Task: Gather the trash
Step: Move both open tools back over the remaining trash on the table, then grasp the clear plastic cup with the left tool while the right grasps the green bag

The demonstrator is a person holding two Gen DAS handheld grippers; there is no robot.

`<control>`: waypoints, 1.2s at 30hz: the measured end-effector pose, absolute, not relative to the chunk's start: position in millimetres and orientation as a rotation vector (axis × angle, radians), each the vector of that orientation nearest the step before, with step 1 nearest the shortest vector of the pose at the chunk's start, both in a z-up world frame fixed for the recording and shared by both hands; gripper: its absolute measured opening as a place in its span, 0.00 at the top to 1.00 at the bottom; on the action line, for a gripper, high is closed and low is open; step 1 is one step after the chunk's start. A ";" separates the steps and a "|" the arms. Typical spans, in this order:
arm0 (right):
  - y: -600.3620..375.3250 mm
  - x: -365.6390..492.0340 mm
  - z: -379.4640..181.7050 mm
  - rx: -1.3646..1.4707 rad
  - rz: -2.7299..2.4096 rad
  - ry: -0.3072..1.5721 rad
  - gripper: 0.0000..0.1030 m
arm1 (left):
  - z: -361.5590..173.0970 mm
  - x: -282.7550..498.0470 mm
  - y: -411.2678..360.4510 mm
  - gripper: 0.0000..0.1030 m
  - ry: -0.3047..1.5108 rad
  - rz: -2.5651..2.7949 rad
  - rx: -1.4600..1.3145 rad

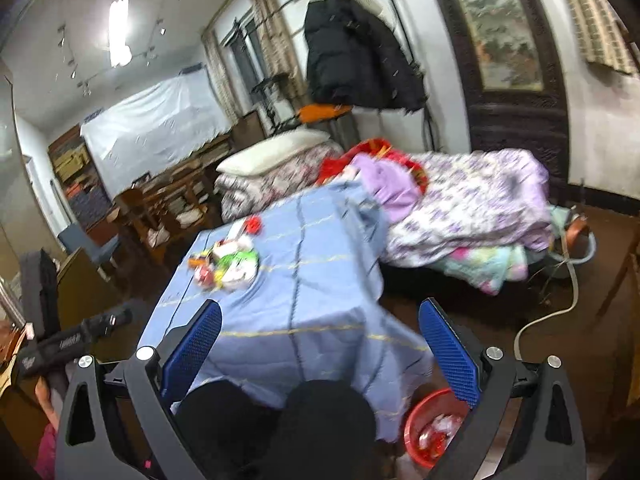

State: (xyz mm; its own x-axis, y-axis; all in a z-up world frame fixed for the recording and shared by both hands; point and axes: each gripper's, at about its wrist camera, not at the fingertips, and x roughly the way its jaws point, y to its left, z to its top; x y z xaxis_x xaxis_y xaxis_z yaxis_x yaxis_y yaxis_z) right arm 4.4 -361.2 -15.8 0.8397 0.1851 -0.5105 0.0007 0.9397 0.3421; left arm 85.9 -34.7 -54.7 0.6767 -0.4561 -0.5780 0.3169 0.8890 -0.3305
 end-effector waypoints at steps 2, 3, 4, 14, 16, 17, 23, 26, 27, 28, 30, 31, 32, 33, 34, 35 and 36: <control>-343.7 21.2 -29.8 0.345 0.127 0.616 0.06 | -67.4 103.0 -11.7 0.08 0.731 -0.371 -0.239; -335.8 25.7 -35.4 0.344 0.132 0.632 0.06 | -76.2 114.1 1.3 0.08 0.750 -0.327 -0.255; -327.3 34.3 -44.6 0.344 0.140 0.658 0.06 | -80.9 120.2 8.0 0.08 0.760 -0.308 -0.263; -294.7 78.0 -112.7 0.314 0.121 0.827 0.06 | -126.7 211.9 63.7 0.08 0.870 -0.146 -0.315; -295.3 81.4 -119.5 0.307 0.106 0.836 0.06 | -131.1 228.3 67.5 0.08 0.883 -0.135 -0.331; -296.2 82.5 -123.3 0.307 0.098 0.845 0.06 | -133.6 238.5 67.8 0.08 0.893 -0.129 -0.336; -301.7 89.9 -143.3 0.329 0.095 0.901 0.06 | -145.3 291.5 47.5 0.08 0.910 -0.101 -0.246; -299.3 93.3 -146.0 0.318 0.099 0.916 0.06 | -149.5 308.4 45.3 0.08 0.913 -0.058 -0.195; -297.8 94.2 -145.6 0.309 0.098 0.917 0.06 | -151.2 312.2 48.8 0.08 0.917 -0.040 -0.189; -296.9 94.5 -145.2 0.300 0.098 0.915 0.06 | -151.3 313.2 54.1 0.08 0.918 -0.042 -0.203; -294.7 95.8 -144.2 0.284 0.099 0.906 0.06 | -151.1 309.8 73.6 0.08 0.917 -0.038 -0.254; -293.7 97.2 -144.7 0.283 0.101 0.905 0.06 | -151.0 305.7 85.7 0.08 0.914 -0.037 -0.276; -293.3 98.0 -145.4 0.284 0.104 0.907 0.06 | -150.8 301.8 95.4 0.08 0.912 -0.033 -0.286; -292.5 100.1 -147.5 0.289 0.110 0.912 0.06 | -150.5 300.0 102.1 0.08 0.915 -0.015 -0.285; -291.5 102.4 -150.4 0.298 0.118 0.919 0.06 | -151.5 298.2 109.4 0.08 0.921 0.011 -0.277; -291.0 105.0 -153.0 0.305 0.125 0.925 0.06 | -154.5 295.3 119.9 0.08 0.929 0.039 -0.265; -290.0 106.2 -154.7 0.308 0.130 0.930 0.06 | -155.9 294.6 125.1 0.08 0.933 0.053 -0.264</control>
State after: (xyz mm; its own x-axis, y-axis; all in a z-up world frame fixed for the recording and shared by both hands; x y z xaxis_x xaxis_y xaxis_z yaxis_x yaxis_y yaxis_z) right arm 106.2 -290.0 -154.7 0.5942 0.2415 -0.7672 0.0225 0.9485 0.3161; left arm 294.7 125.1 -155.9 0.5962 -0.0683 -0.7999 -0.1590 0.9666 -0.2011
